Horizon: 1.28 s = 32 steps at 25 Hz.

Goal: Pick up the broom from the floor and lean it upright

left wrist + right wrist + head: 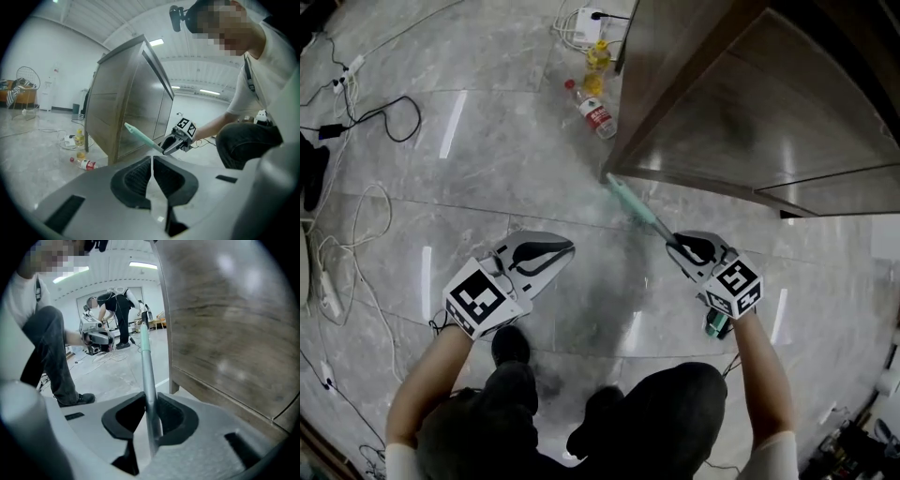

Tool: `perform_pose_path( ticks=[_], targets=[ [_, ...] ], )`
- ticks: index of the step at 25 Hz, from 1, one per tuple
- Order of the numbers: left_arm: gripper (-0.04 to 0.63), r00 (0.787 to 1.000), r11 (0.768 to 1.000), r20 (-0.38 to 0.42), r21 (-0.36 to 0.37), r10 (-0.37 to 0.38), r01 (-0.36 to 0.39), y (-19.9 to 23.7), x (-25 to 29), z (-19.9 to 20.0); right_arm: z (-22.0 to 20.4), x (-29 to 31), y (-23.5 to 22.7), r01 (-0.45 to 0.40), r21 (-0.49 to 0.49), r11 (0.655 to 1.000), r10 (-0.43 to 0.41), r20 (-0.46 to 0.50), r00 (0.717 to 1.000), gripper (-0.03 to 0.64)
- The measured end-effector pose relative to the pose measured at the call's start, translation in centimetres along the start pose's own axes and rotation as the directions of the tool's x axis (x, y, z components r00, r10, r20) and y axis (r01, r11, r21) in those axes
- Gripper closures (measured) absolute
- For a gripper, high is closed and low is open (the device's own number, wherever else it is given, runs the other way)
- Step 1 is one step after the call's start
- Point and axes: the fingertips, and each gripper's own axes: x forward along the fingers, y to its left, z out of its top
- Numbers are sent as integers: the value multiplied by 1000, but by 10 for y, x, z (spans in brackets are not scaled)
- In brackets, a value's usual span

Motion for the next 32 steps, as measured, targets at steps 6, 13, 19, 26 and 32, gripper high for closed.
perform_pose_path(
  ticks=[6,13,19,26,32],
  targets=[
    [581,995,993,-16,67,-99,100,-23,19,29,21,-54,-7,59,35,998,-61,62,996,535],
    [581,987,982,26,108,-161,158,-34,24,85,42,-114,-18,167,93,982,-179,144,973,538],
    [581,977,966,26,157,-210,204,-53,31,127,67,-170,-22,255,153,955,-285,226,932,541],
    [581,967,946,-10,203,-256,252,-66,52,157,62,-229,-44,370,271,889,-436,247,865,540],
    [581,961,944,26,196,-275,265,-79,64,195,71,-272,-60,391,402,828,-516,273,812,541]
  ],
)
